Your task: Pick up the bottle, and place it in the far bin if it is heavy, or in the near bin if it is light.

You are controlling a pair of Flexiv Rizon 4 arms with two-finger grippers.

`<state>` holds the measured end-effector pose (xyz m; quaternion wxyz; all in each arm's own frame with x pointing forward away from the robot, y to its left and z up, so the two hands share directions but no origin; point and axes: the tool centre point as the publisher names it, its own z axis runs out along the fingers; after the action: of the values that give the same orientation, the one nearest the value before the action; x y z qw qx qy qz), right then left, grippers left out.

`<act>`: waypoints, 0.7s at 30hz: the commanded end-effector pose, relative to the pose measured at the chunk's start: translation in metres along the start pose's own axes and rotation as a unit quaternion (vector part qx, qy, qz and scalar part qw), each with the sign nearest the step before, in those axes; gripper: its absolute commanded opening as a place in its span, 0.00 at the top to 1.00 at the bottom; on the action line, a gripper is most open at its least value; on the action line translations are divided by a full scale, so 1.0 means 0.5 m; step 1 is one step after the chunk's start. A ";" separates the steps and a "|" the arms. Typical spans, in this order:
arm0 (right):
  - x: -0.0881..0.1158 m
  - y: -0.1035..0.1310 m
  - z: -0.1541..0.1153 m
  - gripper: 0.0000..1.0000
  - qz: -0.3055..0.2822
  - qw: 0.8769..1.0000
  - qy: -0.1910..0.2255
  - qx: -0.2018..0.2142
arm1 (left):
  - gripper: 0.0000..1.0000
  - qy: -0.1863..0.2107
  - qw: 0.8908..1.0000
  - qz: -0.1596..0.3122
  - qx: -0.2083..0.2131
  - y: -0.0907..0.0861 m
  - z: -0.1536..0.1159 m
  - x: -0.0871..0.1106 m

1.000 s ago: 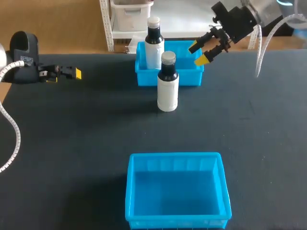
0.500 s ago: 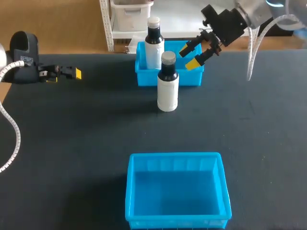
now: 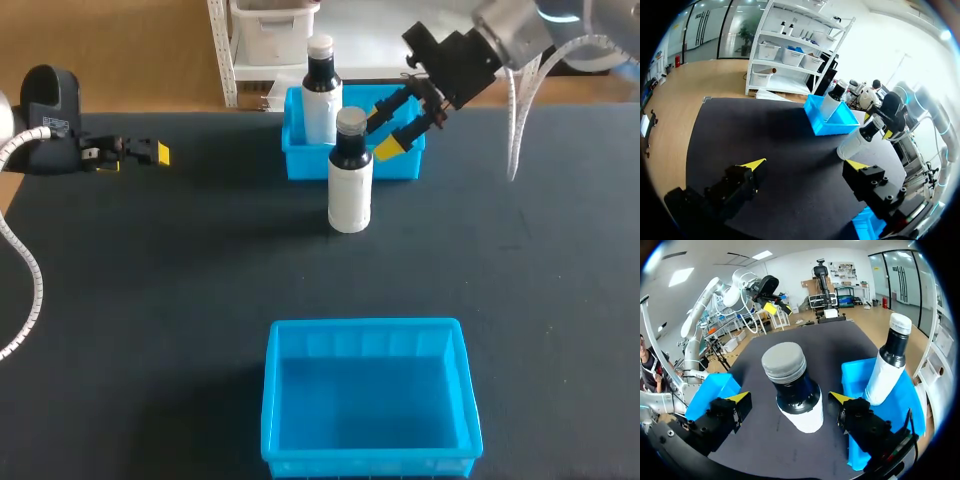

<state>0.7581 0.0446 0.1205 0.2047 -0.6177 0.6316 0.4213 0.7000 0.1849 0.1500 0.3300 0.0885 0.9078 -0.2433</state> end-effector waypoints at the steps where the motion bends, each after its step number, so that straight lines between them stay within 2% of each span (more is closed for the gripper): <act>1: -0.003 0.020 0.016 0.00 -0.005 0.993 -0.004 0.117 | 0.00 0.000 1.000 0.000 0.000 0.000 0.000 0.000; 21: -0.025 0.019 0.053 0.00 -0.008 0.991 -0.016 0.133 | 0.00 0.000 1.000 0.000 0.000 0.000 0.000 0.000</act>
<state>0.7501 0.0711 0.1184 0.2421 -0.6083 0.6394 0.4032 0.7000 0.1849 0.1500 0.3300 0.0885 0.9078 -0.2433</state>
